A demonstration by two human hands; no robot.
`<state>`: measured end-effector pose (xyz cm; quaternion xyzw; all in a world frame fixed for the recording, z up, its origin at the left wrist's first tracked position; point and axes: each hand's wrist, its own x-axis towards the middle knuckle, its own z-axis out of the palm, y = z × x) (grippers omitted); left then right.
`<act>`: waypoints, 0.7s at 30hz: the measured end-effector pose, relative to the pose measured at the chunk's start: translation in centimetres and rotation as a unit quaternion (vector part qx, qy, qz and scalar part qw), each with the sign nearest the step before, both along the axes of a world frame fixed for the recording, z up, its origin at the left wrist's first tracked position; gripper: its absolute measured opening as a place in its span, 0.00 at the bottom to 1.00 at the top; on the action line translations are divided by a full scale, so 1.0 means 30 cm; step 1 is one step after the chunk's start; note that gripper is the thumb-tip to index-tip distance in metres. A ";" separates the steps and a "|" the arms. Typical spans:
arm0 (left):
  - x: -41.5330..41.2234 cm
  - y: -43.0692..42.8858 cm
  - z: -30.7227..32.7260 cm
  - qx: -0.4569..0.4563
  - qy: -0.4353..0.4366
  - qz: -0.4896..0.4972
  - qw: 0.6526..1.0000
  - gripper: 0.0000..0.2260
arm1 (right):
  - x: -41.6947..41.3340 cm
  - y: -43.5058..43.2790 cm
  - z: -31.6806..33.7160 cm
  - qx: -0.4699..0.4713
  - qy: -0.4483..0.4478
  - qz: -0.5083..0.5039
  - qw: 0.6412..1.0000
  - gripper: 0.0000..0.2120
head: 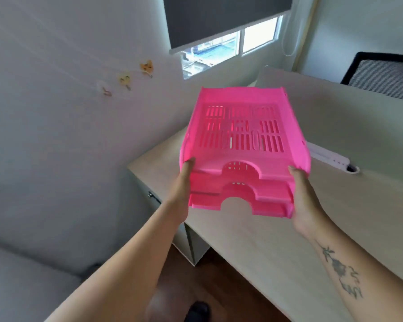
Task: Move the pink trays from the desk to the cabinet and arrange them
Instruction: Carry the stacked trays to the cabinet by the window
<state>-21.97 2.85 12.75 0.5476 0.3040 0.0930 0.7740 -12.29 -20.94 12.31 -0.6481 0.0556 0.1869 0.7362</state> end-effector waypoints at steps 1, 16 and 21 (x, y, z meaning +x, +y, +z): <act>-0.079 0.017 0.017 0.003 -0.006 0.045 0.999 0.22 | -0.020 0.043 0.019 0.000 0.000 0.038 0.999 0.22; -1.390 0.069 0.346 0.091 -0.079 0.412 0.903 0.26 | -0.894 0.684 0.297 0.124 -0.068 0.489 0.860 0.23; -1.812 0.055 0.362 0.114 -0.097 0.475 0.867 0.26 | -1.296 0.841 0.329 0.161 -0.062 0.570 0.803 0.20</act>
